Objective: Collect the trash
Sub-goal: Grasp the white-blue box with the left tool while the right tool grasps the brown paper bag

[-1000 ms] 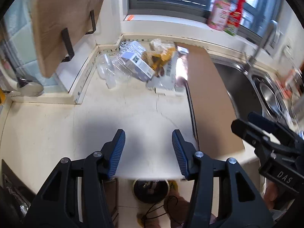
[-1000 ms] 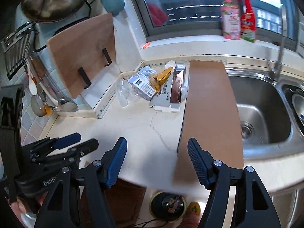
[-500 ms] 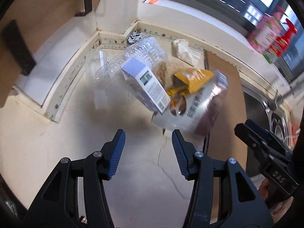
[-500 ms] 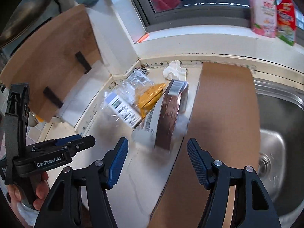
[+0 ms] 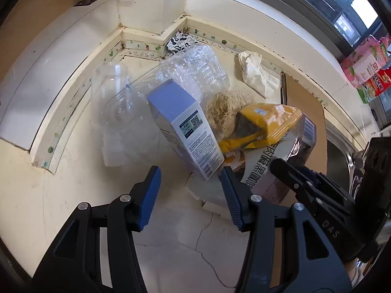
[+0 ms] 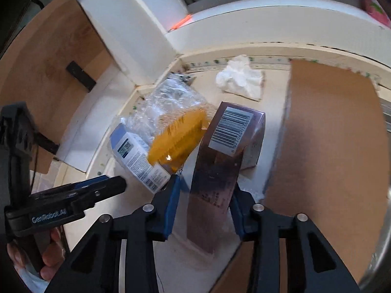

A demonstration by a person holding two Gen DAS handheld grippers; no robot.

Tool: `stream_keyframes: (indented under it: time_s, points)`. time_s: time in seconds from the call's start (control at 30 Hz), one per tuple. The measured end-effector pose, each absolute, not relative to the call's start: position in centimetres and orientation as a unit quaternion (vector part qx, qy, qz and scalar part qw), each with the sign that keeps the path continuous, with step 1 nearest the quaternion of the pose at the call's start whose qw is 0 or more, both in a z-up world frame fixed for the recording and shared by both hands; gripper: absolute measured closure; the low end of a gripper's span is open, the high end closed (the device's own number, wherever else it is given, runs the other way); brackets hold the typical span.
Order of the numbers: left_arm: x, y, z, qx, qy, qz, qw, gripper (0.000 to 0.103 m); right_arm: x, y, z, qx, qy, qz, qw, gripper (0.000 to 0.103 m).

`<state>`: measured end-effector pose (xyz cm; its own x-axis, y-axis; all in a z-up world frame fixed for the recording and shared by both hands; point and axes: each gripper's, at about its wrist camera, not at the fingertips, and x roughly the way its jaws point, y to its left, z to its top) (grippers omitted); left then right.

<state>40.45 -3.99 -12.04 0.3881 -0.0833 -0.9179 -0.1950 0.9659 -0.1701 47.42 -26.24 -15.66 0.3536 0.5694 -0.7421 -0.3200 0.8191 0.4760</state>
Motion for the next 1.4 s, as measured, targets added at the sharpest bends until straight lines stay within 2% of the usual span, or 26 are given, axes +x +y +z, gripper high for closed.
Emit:
stream_keyframes:
  time_s: [0.3,0.53,0.83,1.23,1.3,1.33,1.4]
  points:
    - [42.5,-3.7,-13.4,-0.154,0.563,0.085,0.807,0.055,47.9,-26.5,-15.4,0.153,0.462,0.321,0.813,0.085]
    - [43.9,-3.4,-13.9,-0.197,0.555,0.147,0.795,0.055,47.5,-27.1,-15.5,0.159,0.458,0.334,0.808,0.085]
    - [44.9,-4.6,-13.6,-0.205,0.544,0.18,0.793,0.054,47.0,-27.9,-15.8,0.169,0.456,0.342,0.804,0.085]
    - [45.2,-3.8,-16.7,-0.224,0.565,0.17,0.776,0.052,46.9,-28.2,-16.0,0.176,0.458,0.343,0.801,0.085]
    - [44.8,-3.7,-17.2,-0.232,0.566,0.165,0.773,0.054,46.8,-28.3,-16.0,0.177,0.459,0.342,0.801,0.085]
    - [44.5,-3.7,-17.2,-0.235,0.565,0.162,0.774,0.061,46.7,-28.3,-16.0,0.177,0.459,0.342,0.801,0.085]
    - [44.1,-3.9,-17.1,-0.229,0.56,0.158,0.78,0.061,46.5,-28.3,-15.8,0.173,0.458,0.341,0.802,0.085]
